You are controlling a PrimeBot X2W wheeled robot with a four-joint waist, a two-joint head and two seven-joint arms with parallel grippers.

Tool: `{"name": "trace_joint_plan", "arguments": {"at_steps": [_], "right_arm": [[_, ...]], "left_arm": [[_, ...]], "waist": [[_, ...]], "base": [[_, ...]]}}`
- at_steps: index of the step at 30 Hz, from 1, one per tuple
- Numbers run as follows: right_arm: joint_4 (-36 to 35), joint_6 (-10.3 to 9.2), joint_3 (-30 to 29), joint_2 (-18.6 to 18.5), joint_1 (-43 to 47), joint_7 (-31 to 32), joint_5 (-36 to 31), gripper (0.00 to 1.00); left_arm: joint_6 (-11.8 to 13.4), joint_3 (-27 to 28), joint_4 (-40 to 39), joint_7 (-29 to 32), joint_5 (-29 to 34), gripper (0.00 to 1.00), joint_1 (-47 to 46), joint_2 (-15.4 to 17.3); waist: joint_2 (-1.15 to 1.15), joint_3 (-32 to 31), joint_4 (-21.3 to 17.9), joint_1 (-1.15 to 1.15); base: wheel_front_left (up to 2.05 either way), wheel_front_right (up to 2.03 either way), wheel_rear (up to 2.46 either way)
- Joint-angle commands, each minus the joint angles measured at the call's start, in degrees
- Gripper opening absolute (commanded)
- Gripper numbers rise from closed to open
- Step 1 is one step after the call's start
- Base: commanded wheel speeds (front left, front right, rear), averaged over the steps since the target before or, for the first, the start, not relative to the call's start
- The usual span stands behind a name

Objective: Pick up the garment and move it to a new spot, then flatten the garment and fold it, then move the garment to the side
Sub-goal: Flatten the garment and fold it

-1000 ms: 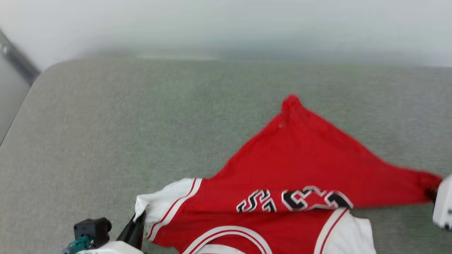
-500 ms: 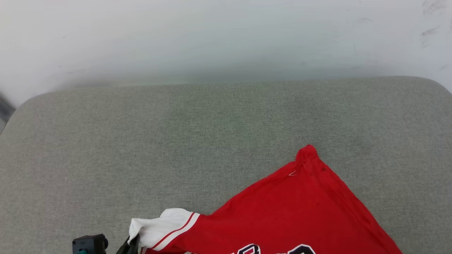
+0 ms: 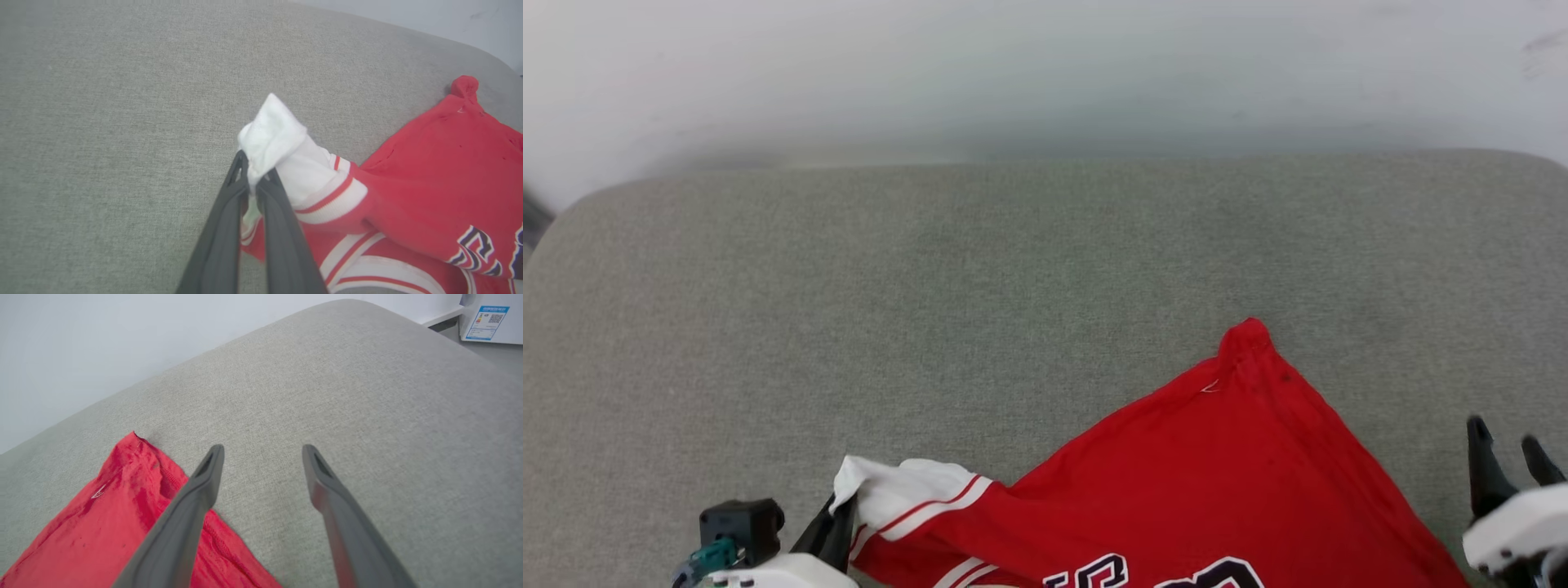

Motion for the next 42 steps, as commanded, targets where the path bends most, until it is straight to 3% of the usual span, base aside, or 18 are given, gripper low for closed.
{"name": "trace_joint_plan", "arguments": {"at_steps": [1,6,13,16,22,28,29,30,34,42], "right_arm": [[1.14,-0.02,0.51,0.01,-2.87,-0.25,-0.11,1.00],[5.61,-0.02,5.73,-2.64,-12.17,6.80,0.81,1.00],[8.74,-0.02,17.38,-10.92,-23.10,29.33,4.48,1.00],[8.06,-0.02,21.96,-13.37,-26.49,36.24,5.04,1.00],[9.77,-0.02,28.81,-16.31,-31.58,41.30,6.49,1.00],[17.04,-0.02,33.15,-16.55,-31.06,45.39,8.77,1.00],[17.96,-0.02,33.70,-16.49,-30.81,45.92,9.15,0.44],[18.70,-0.02,34.12,-16.53,-30.53,46.17,9.55,0.00],[19.61,-0.02,35.33,-16.93,-30.95,45.66,10.93,0.00],[17.56,-0.03,33.64,-18.86,-36.29,36.93,11.95,0.00]], "left_arm": [[-0.25,-0.20,-0.43,-0.12,0.56,0.00,-1.51,-0.11],[-0.77,-0.91,-1.27,-0.56,1.57,0.00,-4.54,-0.80],[-1.64,-2.16,-1.93,-1.22,2.72,0.00,-7.98,-1.98],[-2.10,-2.62,-2.15,-1.61,3.12,0.00,-9.22,-2.36],[-2.79,-2.91,-2.09,-2.58,3.51,0.00,-11.65,-3.20],[-3.50,-3.22,-0.49,-3.55,3.00,0.00,-12.75,-4.25],[-3.59,-3.23,-0.27,-3.64,2.90,0.00,-12.84,-4.40],[-3.65,-3.25,-0.02,-3.78,2.81,0.00,-12.86,-4.52],[-3.76,-3.29,0.97,-3.34,2.16,0.00,-12.47,-4.47],[-3.56,-2.43,1.21,-2.45,3.86,0.00,-14.77,-1.53]], "waist": [[0.00,1.31,1.00,0.00],[0.00,5.17,2.46,0.00],[0.00,9.00,4.45,0.00],[0.00,10.69,5.35,0.00],[0.00,15.01,6.79,0.00],[0.00,16.55,7.33,0.00],[0.00,16.52,7.32,0.00],[0.00,16.41,7.27,0.00],[0.00,15.27,6.85,0.00],[0.00,11.26,5.27,0.00]], "base": [[0.00,0.00,0.00],[0.00,0.00,0.00],[0.00,0.00,0.00],[0.00,0.00,0.00],[0.00,0.00,0.00],[0.00,0.00,0.00],[0.00,0.00,0.00],[0.00,0.00,0.00],[0.00,0.00,0.00],[0.00,0.00,0.00]]}}
